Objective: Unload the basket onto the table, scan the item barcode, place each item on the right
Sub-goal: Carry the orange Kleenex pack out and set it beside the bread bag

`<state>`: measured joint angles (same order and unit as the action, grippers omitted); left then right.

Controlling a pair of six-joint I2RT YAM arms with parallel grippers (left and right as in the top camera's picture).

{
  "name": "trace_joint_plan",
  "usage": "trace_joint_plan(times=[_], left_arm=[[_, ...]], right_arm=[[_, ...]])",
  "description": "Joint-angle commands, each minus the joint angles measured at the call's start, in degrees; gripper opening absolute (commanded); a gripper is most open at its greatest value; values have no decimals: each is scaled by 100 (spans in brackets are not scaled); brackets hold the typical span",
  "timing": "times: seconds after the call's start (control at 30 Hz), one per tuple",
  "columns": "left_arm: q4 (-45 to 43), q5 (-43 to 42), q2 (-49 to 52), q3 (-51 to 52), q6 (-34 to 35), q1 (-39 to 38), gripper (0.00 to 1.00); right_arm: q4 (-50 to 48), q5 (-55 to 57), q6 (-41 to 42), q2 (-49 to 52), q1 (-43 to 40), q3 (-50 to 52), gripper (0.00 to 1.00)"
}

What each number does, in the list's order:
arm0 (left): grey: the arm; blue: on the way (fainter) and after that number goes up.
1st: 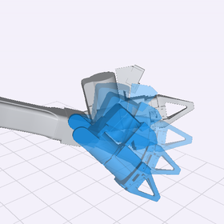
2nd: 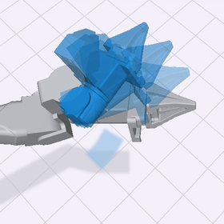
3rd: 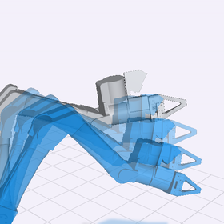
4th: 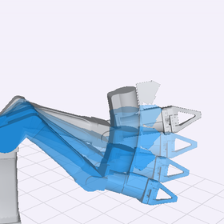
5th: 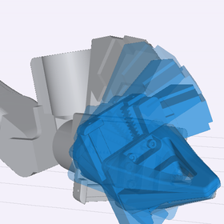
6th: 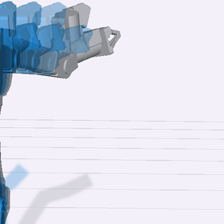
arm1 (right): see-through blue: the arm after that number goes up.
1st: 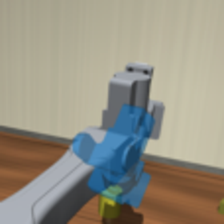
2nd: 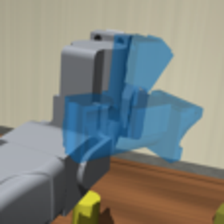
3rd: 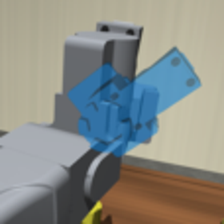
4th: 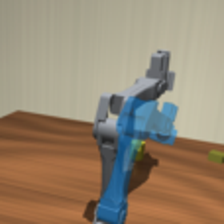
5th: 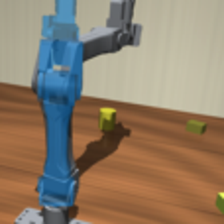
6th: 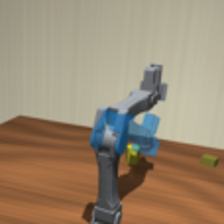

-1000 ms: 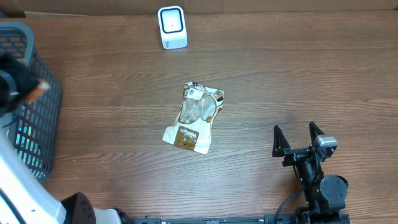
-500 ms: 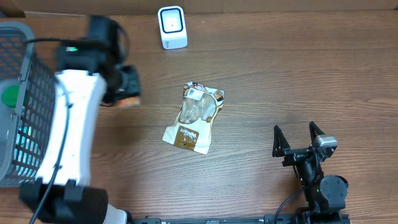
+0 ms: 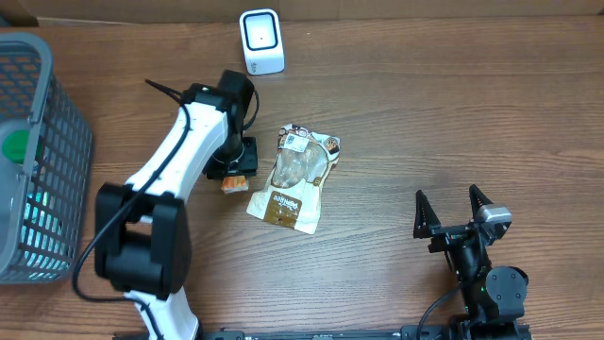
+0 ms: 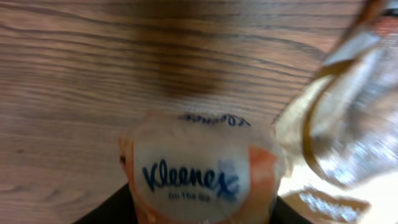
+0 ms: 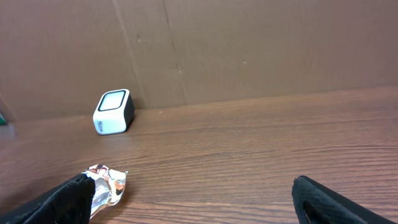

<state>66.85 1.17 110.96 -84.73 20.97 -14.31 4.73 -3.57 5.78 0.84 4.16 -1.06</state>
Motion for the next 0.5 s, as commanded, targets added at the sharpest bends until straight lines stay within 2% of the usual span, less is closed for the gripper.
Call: trace_joint_plan(times=[0.0, 0.07, 0.17, 0.3, 0.47], left_arm=[[-72, 94, 337, 26, 90, -63, 61], [-142, 87, 468, 26, 92, -76, 75], [-297, 79, 553, 26, 96, -74, 86], [-219, 157, 527, -208, 214, -39, 88], [811, 245, 369, -1456, 308, 173, 87]], right_arm=[[-17, 52, 15, -68, 33, 61, 100], [-17, 52, 15, -68, 33, 61, 100], [-17, 52, 15, -68, 33, 61, 100], [-17, 52, 15, -68, 33, 61, 100], [-17, 52, 15, -68, 33, 61, 100]])
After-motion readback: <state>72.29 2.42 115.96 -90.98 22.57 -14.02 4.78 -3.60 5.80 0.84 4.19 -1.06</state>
